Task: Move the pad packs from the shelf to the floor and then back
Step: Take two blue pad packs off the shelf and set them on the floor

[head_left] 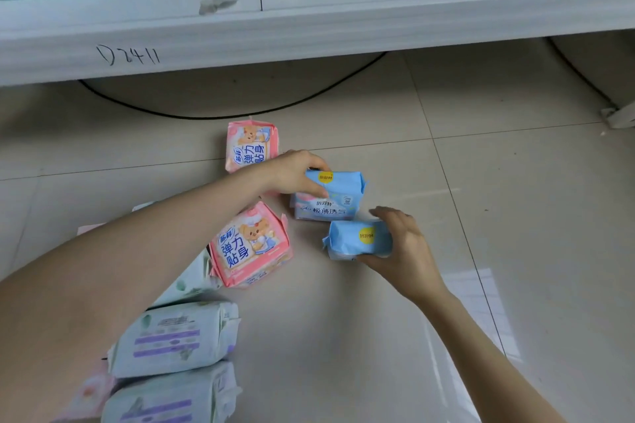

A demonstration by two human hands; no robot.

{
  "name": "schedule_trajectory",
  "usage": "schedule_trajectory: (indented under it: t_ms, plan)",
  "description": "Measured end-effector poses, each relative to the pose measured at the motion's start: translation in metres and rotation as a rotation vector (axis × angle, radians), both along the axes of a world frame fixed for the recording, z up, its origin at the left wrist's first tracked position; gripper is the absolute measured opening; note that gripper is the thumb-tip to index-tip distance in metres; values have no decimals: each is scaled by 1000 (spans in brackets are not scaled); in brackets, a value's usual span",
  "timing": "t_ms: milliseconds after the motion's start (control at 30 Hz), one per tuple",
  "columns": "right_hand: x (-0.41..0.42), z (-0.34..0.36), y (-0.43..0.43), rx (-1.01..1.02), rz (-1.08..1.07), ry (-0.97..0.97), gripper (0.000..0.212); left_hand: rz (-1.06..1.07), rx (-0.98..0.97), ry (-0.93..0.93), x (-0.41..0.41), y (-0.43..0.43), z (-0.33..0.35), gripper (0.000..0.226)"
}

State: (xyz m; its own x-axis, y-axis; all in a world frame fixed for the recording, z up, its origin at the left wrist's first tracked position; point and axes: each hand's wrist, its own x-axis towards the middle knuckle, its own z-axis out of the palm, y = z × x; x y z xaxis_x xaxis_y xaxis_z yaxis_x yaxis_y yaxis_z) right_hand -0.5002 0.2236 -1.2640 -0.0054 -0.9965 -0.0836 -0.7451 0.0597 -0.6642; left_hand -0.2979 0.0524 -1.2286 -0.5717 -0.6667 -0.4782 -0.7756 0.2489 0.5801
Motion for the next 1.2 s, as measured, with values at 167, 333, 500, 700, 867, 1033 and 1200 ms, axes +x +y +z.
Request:
schedule_trajectory:
  t_ms: [167, 333, 500, 700, 867, 1033, 1200]
  plan:
    - [-6, -7, 8, 34, -285, -265, 111, 19, 171, 44, 2, -9, 0, 37]
    - [-6, -15, 7, 156, -361, -409, 122, 0, 220, 7, 1, -18, -3, 46]
    - [11, -24, -9, 174, -265, -459, 124, -15, 246, 7, -1, -23, -4, 42]
    - [27, -29, -26, 144, -177, -495, 118, -85, 256, -35, -3, -31, 4, 35]
    - [28, -28, -28, 122, -168, -500, 111, -99, 273, -46, -4, -30, 6, 36]
    - [27, -27, -27, 121, -164, -487, 111, -113, 265, -62, -5, -28, 9, 36]
    - [25, -25, -25, 124, -170, -470, 110, -105, 275, -59, -6, -26, 11, 36]
